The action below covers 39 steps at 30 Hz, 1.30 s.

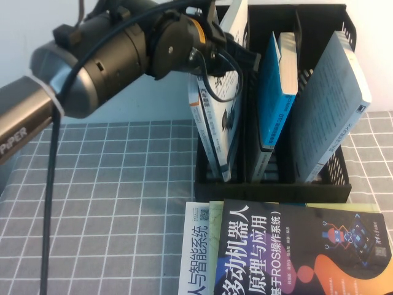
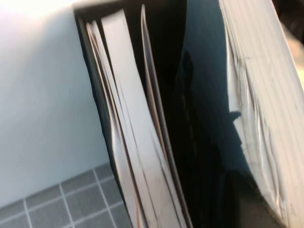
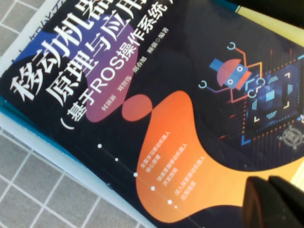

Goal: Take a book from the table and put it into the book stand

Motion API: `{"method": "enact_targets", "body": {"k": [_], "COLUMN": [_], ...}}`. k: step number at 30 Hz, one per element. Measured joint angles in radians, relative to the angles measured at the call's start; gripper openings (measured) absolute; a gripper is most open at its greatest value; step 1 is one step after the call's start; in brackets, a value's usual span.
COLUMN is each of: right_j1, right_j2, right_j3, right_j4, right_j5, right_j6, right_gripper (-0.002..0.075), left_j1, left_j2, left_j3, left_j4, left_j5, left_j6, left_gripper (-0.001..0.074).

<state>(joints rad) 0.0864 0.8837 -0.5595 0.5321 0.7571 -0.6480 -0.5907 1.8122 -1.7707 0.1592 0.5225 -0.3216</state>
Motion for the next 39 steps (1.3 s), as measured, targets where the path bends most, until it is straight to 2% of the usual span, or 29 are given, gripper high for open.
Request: {"method": "enact_targets", "body": {"k": [3, 5, 10, 12, 14, 19, 22, 27, 30, 36, 39], "right_j1": [0.000, 0.000, 0.000, 0.000, 0.000, 0.000, 0.000, 0.000, 0.000, 0.000, 0.000], "right_j2": [0.000, 0.000, 0.000, 0.000, -0.003, -0.075, -0.149, -0.291, -0.368, -0.516, -0.582], "right_j3": [0.000, 0.000, 0.000, 0.000, 0.000, 0.000, -0.018, -0.062, -0.072, -0.072, -0.072], "right_j4": [0.000, 0.000, -0.001, -0.001, -0.003, -0.036, -0.098, -0.174, -0.178, -0.181, -0.180], "right_j5": [0.000, 0.000, -0.002, -0.004, -0.004, -0.010, -0.012, -0.016, -0.016, 0.009, 0.013], "right_j6": [0.000, 0.000, 0.000, 0.000, 0.000, 0.002, 0.032, 0.059, 0.071, 0.075, 0.075], "right_gripper": [-0.0003, -0.0003, -0.0003, -0.0003, -0.0003, -0.0003, -0.0003, -0.0003, -0.0003, -0.0003, -0.0003], "left_j1": [0.000, 0.000, 0.000, 0.000, 0.000, 0.000, 0.000, 0.000, 0.000, 0.000, 0.000], "left_j2": [0.017, 0.016, -0.021, -0.042, -0.065, -0.154, -0.224, -0.350, -0.448, -0.654, -0.774], "left_j3": [0.000, 0.000, -0.013, -0.017, -0.018, -0.018, -0.019, -0.009, 0.062, 0.343, 0.540], "left_j4": [0.000, 0.000, 0.000, 0.000, 0.000, 0.002, -0.006, -0.070, -0.133, -0.237, -0.330], "left_j5": [0.007, 0.007, -0.034, -0.012, 0.030, 0.180, 0.250, 0.298, 0.279, 0.173, 0.098], "left_j6": [0.000, 0.000, -0.005, -0.008, -0.010, 0.038, 0.072, 0.118, 0.157, 0.226, 0.283], "left_gripper": [0.0112, 0.0138, 0.0354, 0.0383, 0.0356, 0.0090, 0.0027, 0.0003, 0.0001, 0.0001, 0.0000]}}
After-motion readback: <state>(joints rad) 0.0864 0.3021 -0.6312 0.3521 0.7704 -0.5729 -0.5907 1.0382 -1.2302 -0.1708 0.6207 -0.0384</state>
